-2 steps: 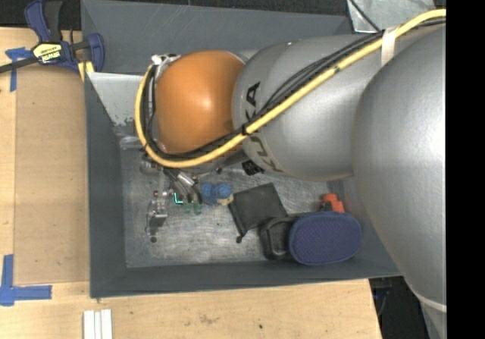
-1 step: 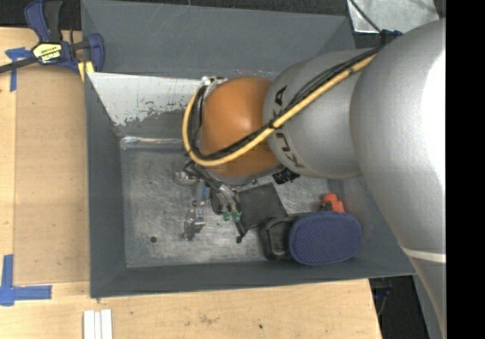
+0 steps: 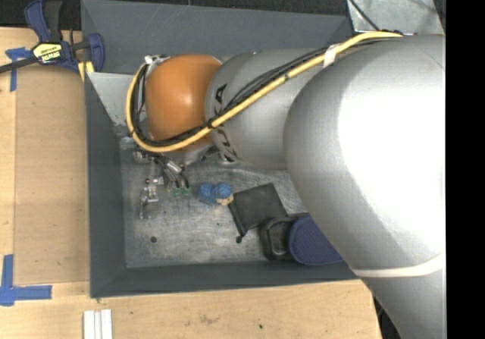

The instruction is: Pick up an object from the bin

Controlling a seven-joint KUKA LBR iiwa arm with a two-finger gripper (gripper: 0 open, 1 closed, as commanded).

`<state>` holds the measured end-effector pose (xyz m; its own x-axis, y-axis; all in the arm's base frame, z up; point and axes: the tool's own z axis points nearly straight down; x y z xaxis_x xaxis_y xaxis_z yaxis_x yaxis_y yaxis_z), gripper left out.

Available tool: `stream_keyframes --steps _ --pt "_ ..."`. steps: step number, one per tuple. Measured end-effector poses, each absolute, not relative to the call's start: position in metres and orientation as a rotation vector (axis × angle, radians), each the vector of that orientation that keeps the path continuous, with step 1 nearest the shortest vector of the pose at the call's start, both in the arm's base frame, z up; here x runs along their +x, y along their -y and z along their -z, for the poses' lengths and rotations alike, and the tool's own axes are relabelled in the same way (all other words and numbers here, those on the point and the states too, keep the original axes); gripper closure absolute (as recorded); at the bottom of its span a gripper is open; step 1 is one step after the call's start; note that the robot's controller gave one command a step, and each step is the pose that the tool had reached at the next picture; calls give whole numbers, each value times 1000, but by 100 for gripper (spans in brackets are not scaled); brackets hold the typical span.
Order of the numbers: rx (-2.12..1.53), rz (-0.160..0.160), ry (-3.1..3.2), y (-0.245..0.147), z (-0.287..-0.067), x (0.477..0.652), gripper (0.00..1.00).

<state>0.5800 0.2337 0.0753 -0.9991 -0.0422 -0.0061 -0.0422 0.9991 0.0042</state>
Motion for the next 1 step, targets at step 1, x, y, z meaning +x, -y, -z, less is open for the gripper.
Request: stream_keyframes --steps 1 --pt "-123 -3 -3129 -188 -203 535 0"
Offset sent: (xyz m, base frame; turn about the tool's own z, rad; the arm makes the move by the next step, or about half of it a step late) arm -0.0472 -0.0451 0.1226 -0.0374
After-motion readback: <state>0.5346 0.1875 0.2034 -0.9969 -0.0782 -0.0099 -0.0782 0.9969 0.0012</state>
